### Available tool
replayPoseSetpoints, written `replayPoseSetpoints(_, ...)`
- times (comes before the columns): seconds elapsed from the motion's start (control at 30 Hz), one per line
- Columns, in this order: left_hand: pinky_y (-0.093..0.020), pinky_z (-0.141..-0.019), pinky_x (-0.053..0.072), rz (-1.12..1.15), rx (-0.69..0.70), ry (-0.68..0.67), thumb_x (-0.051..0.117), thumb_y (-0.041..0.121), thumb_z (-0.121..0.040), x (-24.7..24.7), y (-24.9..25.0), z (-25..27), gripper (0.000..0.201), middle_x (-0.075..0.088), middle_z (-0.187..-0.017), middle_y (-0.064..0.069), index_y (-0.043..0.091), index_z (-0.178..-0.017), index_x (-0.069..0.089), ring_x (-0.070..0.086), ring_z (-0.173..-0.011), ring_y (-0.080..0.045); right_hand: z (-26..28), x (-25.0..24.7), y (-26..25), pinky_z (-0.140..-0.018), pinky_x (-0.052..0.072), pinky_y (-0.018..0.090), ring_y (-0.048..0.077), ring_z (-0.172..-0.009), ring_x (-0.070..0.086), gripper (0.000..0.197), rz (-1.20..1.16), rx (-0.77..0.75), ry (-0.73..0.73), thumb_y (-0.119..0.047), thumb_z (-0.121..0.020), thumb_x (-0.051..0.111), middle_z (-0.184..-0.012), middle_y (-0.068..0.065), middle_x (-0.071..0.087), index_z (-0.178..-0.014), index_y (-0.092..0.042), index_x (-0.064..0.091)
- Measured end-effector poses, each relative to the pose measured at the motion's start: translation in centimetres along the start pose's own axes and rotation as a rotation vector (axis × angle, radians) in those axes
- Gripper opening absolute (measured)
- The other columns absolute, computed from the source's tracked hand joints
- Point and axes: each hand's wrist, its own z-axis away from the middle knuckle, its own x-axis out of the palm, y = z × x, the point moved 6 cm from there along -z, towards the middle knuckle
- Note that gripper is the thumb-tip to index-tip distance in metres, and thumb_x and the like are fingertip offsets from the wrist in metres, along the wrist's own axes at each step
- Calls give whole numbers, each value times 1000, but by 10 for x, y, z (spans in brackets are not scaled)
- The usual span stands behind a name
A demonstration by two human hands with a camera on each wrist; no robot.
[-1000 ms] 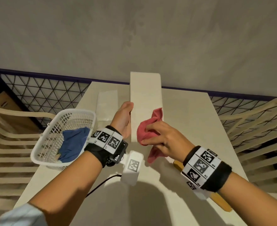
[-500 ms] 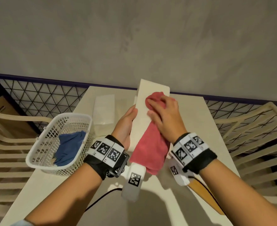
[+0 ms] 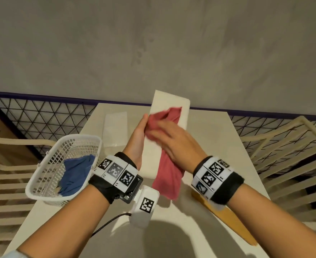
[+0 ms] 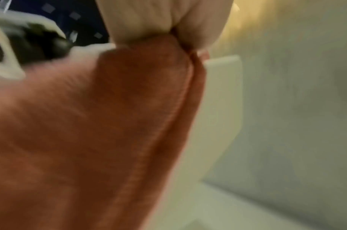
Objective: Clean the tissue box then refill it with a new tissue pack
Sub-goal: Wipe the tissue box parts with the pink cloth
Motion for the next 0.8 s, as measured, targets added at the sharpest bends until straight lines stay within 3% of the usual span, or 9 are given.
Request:
replayPoseSetpoints(0.1, -31, -94, 48, -31, 2, 24, 27, 51, -94, 5, -9, 3, 54, 74, -100, -2, 19, -106, 68, 68, -94, -14, -15, -13, 31, -106, 35, 31, 25, -123, 46, 42, -57, 221, 94, -22, -92, 35, -135, 14, 50, -127, -8, 53)
replayPoseSetpoints(0.17, -35, -106, 38, -107, 56, 110, 27, 47, -96, 0, -9, 5, 50, 65, -121, -5, 17, -123, 57, 60, -112, -16, -10, -8, 23, -107, 37, 40, 32, -124, 47, 40, -14, 191, 81, -19, -91, 37, -135, 16, 50, -126, -7, 53)
replayPoseSetpoints(0.23, -33, -108, 36, -208, 146, 180, 28, 41, -98, -6, -1, 3, 45, 59, -128, -5, 16, -124, 54, 55, -117, -15, 6, 0, 7, -108, 36, 44, 33, -125, 47, 38, 60, 62, 19, -20, -91, 40, -134, 14, 53, -125, -12, 54)
replayPoseSetpoints(0.33, -33, -110, 33, -290, 183, 233, 30, 42, -96, -11, 6, 1, 46, 59, -125, 0, 14, -125, 52, 53, -117, -10, 25, -3, 7, -109, 34, 38, 26, -127, 44, 39, 66, -43, -70, -26, -93, 37, -135, 10, 53, -126, -15, 54)
replayPoseSetpoints(0.47, -40, -114, 28, -321, 122, 224, 30, 45, -94, -9, -4, 1, 51, 50, -138, 1, 18, -136, 42, 45, -128, -14, 7, -25, 42, -104, 19, 14, 19, -122, 38, 46, -99, 189, 76, -26, -92, 30, -133, 17, 50, -126, -5, 53)
replayPoseSetpoints(0.53, -40, -112, 32, -327, 94, 211, 29, 39, -98, -4, -9, 3, 45, 53, -136, -1, 17, -133, 45, 48, -125, -16, -3, -31, 54, -106, 21, 17, 26, -123, 42, 49, -130, 271, 140, -27, -91, 28, -133, 18, 49, -126, -4, 53)
replayPoseSetpoints(0.67, -35, -101, 43, -164, 50, 133, 30, 35, -98, 0, -10, 2, 40, 70, -107, -2, 15, -113, 60, 62, -106, -18, -1, -17, 22, -96, 42, 51, 24, -121, 42, 36, -8, 204, 23, -18, -91, 41, -130, 12, 53, -122, -11, 56)
replayPoseSetpoints(0.73, -20, -79, 53, -96, 42, 88, 26, 37, -98, 0, -10, -2, 42, 75, -78, 5, 18, -95, 64, 69, -80, -8, 9, -6, 3, -94, 44, 50, 25, -119, 46, 39, 12, 68, -90, -24, -92, 35, -129, 9, 55, -123, -16, 56)
replayPoseSetpoints(0.8, -15, -60, 54, -88, 33, 61, 24, 40, -98, 3, -11, -1, 46, 74, -66, 7, 21, -86, 63, 69, -62, -2, 4, -7, 12, -98, 42, 42, 27, -118, 50, 43, -15, 63, -117, -30, -92, 31, -129, 9, 56, -124, -16, 56)
